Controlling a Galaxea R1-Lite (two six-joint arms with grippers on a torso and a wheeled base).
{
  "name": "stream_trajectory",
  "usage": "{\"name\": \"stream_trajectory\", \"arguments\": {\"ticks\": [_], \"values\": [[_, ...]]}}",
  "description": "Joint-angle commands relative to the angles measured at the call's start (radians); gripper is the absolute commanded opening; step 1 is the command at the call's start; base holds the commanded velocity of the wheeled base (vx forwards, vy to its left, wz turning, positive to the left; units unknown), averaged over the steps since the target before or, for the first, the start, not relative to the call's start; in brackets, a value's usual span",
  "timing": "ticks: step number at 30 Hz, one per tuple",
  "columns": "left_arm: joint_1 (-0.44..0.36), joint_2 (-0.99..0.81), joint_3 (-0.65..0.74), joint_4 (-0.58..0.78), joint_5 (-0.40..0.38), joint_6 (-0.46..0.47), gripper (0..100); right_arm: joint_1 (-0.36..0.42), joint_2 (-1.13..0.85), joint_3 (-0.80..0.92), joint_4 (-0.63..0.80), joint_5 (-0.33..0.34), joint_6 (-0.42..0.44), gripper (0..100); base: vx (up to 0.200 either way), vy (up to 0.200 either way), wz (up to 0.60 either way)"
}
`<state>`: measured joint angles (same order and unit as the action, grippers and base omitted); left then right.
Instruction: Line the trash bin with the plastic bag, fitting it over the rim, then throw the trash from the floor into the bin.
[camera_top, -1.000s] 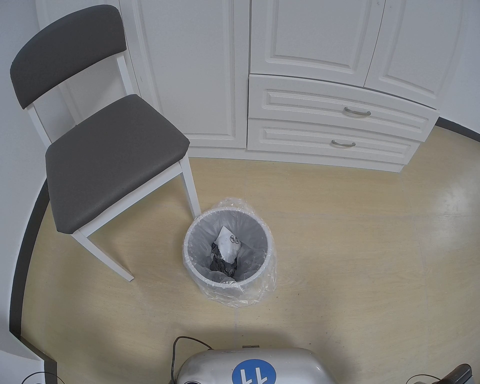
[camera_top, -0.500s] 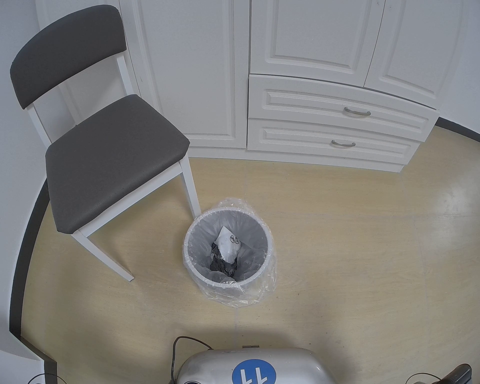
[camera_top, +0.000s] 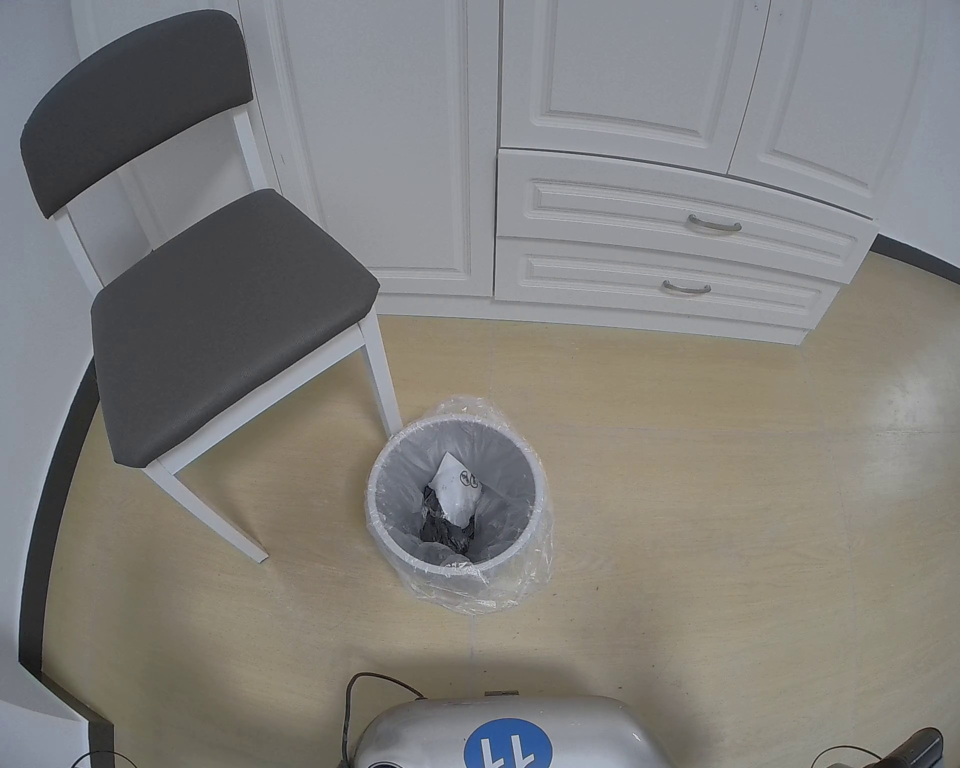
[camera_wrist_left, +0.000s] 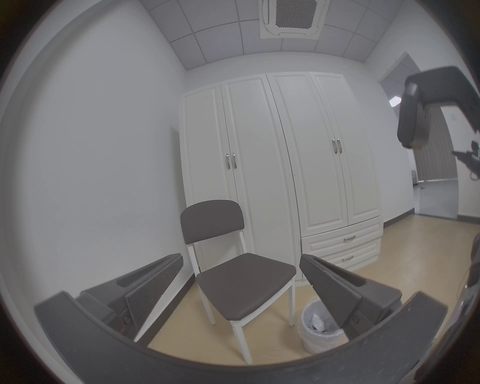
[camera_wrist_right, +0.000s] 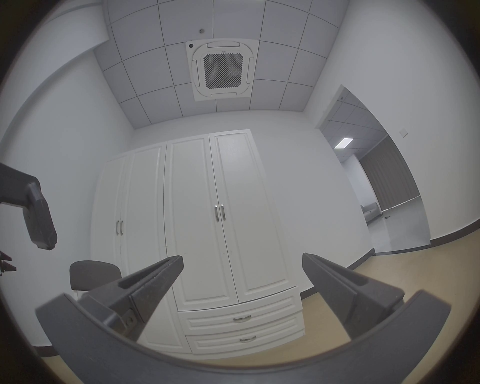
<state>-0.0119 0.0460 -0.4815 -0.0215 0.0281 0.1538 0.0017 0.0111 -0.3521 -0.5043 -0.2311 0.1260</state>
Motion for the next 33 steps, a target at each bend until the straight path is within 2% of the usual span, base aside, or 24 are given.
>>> {"name": "stream_trajectory", "arguments": {"ticks": [1,2,3,13,17,25,28,33], "values": [[0.009,-0.044,0.046,-0.009,0.001,0.030,100,0.000,-0.011,0.019,-0.005,0.006,-0.003,100,0.000,0.000,0.00],[0.009,-0.044,0.046,-0.009,0.001,0.030,100,0.000,-0.011,0.019,-0.005,0.006,-0.003,100,0.000,0.000,0.00],[0.009,-0.044,0.109,-0.035,0.003,0.102,100,0.000,-0.011,0.041,-0.005,0.009,-0.006,100,0.000,0.000,0.00],[0.009,-0.044,0.382,-0.351,0.000,0.415,100,0.000,-0.011,0.110,0.004,0.015,-0.032,100,0.000,0.000,0.00],[0.009,-0.044,0.460,-0.388,-0.005,0.441,100,0.000,-0.011,0.124,0.013,0.056,-0.046,100,0.000,0.000,0.00],[0.009,-0.044,0.481,-0.304,-0.005,0.486,100,0.000,-0.011,0.183,0.018,0.041,-0.046,100,0.000,0.000,0.00],[0.009,-0.046,0.481,-0.255,-0.005,0.513,100,0.000,-0.011,0.213,0.018,0.026,-0.048,100,0.000,0.000,0.00],[0.009,-0.044,0.481,-0.204,-0.004,0.517,100,0.000,-0.011,0.252,0.073,-0.045,-0.051,100,0.000,0.000,0.00]]}}
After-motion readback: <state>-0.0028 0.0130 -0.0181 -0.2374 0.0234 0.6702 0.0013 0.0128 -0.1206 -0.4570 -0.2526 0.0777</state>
